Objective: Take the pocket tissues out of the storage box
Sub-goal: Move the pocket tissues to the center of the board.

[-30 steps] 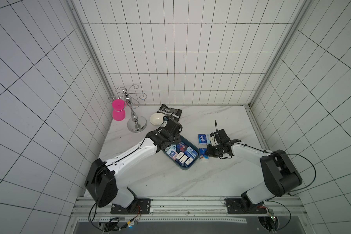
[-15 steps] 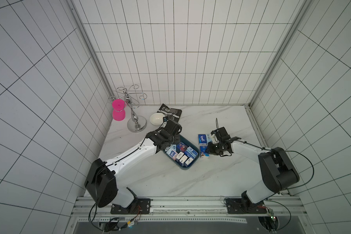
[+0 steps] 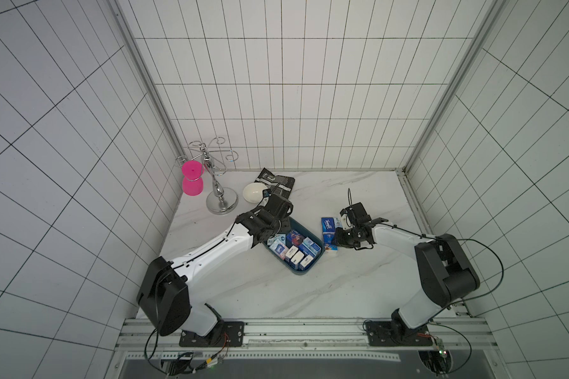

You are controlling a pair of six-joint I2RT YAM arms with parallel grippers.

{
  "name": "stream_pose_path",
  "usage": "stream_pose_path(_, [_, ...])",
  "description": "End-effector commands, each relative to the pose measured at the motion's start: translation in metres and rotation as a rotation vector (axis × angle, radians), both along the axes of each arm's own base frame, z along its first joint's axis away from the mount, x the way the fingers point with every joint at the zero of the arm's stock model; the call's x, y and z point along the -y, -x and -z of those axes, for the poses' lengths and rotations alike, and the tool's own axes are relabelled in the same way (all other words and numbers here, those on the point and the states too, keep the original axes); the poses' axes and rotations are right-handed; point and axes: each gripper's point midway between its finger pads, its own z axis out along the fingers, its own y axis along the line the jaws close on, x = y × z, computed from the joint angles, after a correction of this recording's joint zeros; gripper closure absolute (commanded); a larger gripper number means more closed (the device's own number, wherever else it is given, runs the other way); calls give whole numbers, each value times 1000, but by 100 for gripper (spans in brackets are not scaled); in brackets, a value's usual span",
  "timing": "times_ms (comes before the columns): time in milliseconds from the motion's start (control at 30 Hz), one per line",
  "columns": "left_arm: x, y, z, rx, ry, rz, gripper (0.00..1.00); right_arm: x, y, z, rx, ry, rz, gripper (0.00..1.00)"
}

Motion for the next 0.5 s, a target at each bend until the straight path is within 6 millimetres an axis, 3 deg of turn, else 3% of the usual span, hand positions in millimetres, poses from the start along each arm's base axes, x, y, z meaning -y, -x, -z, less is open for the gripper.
stream_pose_path(0, [-2, -2, -4, 17, 9, 3, 61, 10, -5, 2, -8, 52, 12, 75])
stream_pose_path(233, [-2, -2, -5, 17, 10, 3, 61, 9, -6, -16, 23, 36, 3, 72])
stream_pose_path(467, [-3, -2, -5, 17, 13, 2, 61, 8, -2, -54, 111, 12, -19, 69])
